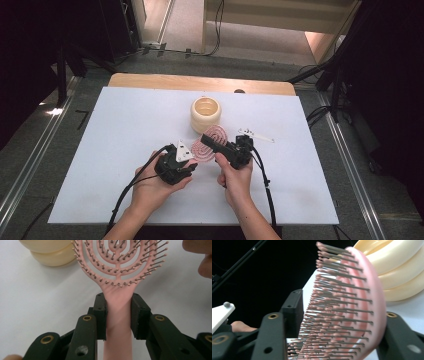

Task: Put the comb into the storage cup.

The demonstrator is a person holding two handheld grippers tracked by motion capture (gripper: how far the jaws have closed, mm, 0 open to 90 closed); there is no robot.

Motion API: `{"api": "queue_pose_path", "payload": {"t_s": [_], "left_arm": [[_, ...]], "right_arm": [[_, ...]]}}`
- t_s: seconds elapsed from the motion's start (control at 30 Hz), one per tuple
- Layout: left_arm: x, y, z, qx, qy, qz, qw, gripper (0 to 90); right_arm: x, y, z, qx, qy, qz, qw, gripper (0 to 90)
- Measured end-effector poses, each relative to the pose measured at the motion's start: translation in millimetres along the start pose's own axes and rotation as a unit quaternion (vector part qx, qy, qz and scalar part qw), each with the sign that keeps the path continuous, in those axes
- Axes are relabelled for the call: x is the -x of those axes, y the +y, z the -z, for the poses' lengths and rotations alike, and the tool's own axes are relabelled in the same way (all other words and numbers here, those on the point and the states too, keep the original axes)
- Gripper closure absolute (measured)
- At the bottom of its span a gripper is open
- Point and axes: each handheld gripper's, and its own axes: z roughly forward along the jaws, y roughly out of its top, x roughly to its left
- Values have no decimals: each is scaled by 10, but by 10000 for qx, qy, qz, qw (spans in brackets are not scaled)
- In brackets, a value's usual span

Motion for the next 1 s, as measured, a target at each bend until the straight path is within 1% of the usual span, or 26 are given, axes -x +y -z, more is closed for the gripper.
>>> {"api": "queue_pose_path", "payload": {"t_s": [0.03,0.07,0.13,0.17,0.2,0.23,0.27,0.33,0.37,0.4,0.47,0.53,0.57,0.63,0.67,0.7,0.73,0.77,0.8,0.83,0.87,0.9,0.93,0.97,1.0], "left_arm": [[0,0,0,0,0,0,10000,713],[-4,-3,9,37,-21,12,10000,713],[-4,-5,12,54,-15,10,10000,712],[-7,-9,12,70,-8,-4,10000,712],[4,-19,15,134,63,-27,9999,712],[4,-19,15,134,63,-27,9999,711],[2,-33,13,229,81,-54,9997,710],[-2,-43,-5,264,-8,7,9997,707],[-4,-50,-6,323,-30,10,9995,702],[-8,-55,4,425,-123,34,9990,662],[-29,-59,23,602,-256,119,9978,531],[-58,-64,37,681,-444,200,9965,377],[-69,-70,34,684,-465,238,9963,311],[-68,-93,29,702,-381,283,9964,128],[-71,-109,30,737,-416,301,9960,79],[-71,-109,30,737,-416,301,9960,16],[-81,-147,43,836,-494,343,9947,0],[-81,-147,43,836,-494,343,9947,0],[-98,-178,64,1008,-522,415,9927,0],[-112,-190,69,1061,-602,465,9914,0],[-128,-200,76,1088,-626,498,9908,0],[-139,-214,84,1147,-575,520,9904,0],[-154,-226,95,1175,-567,527,9900,0],[-169,-238,102,1219,-602,569,9891,0],[-183,-252,114,1285,-570,596,9883,0]], "right_arm": [[0,0,0,0,0,0,10000,499],[2,3,10,52,103,-7,9999,530],[7,7,17,60,145,10,9999,544],[10,11,23,62,204,-18,9998,563],[20,19,34,97,408,-95,9991,599],[20,19,34,97,408,-95,9991,599],[4,23,54,136,485,-67,9987,620],[-44,24,70,193,433,116,9988,623],[-60,23,77,196,445,145,9987,624],[-74,20,80,210,437,202,9986,625],[-96,11,85,186,342,348,9986,625],[-101,7,90,218,377,439,9981,625],[-106,8,98,240,401,494,9977,625],[-126,14,117,275,450,611,9967,626],[-138,18,127,285,459,683,9962,626],[-138,18,127,285,459,683,9962,626],[-147,27,139,306,476,796,9952,626],[-148,31,141,313,477,834,9949,626],[-147,35,145,307,466,853,9948,626],[-145,39,148,311,465,867,9947,626],[-145,43,154,315,472,868,9946,626],[-145,46,161,328,472,883,9944,626],[-148,51,166,339,471,906,9942,626],[-149,57,170,350,484,953,9937,627],[-153,62,175,359,491,969,9934,627]]}}
